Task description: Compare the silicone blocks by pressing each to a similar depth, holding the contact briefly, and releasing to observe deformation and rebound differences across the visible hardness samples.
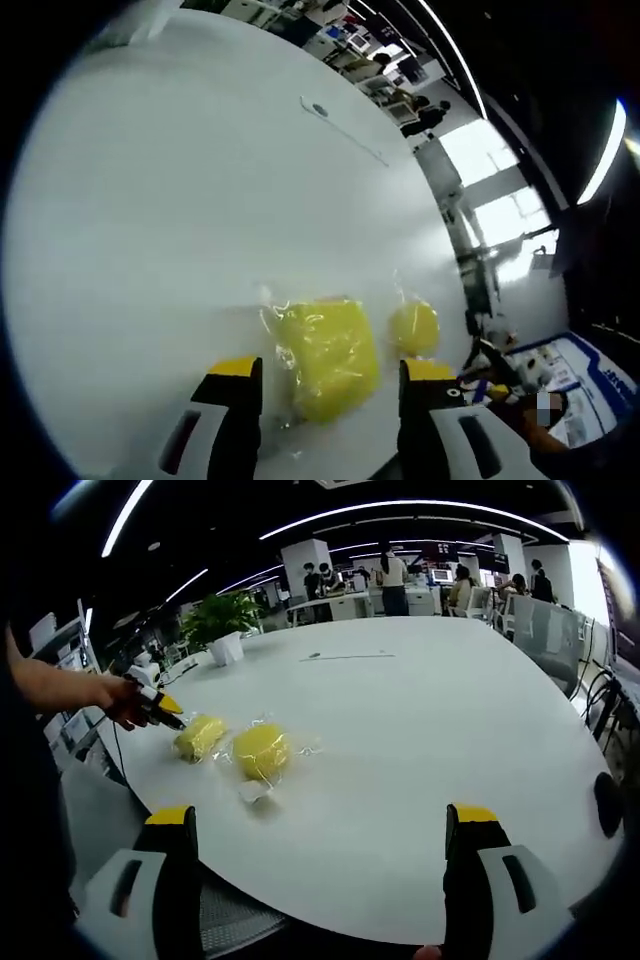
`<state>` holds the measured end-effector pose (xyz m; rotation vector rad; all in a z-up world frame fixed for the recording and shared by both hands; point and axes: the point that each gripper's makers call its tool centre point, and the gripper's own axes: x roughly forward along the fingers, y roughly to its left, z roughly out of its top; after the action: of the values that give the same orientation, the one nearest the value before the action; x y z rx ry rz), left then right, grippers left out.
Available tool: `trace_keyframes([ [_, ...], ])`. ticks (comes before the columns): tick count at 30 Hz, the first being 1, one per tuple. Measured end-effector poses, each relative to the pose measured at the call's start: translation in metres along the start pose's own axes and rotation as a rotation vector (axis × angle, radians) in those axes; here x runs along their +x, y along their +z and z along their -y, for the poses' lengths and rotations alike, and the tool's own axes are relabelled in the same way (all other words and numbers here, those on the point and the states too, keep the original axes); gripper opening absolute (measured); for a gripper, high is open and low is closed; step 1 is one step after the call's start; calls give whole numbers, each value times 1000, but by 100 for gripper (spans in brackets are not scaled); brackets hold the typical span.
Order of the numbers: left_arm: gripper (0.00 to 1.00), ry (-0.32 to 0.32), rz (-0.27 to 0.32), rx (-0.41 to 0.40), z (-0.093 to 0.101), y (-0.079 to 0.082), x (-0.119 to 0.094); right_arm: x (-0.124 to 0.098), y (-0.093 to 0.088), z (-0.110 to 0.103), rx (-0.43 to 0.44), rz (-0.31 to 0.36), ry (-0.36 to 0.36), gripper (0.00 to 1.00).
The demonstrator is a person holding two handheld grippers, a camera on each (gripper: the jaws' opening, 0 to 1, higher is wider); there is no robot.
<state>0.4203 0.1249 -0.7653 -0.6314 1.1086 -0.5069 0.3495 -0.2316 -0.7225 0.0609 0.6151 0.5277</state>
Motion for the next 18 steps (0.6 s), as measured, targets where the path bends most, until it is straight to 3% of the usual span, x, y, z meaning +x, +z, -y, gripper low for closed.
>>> trace_keyframes([
  [7,45,26,-49,2,-4,-2,15,-4,-1,-1,2,-2,-4,96],
  [18,29,67,-54,6,-13,-3,21,-8,-2,-3,-4,-4,-12,96],
])
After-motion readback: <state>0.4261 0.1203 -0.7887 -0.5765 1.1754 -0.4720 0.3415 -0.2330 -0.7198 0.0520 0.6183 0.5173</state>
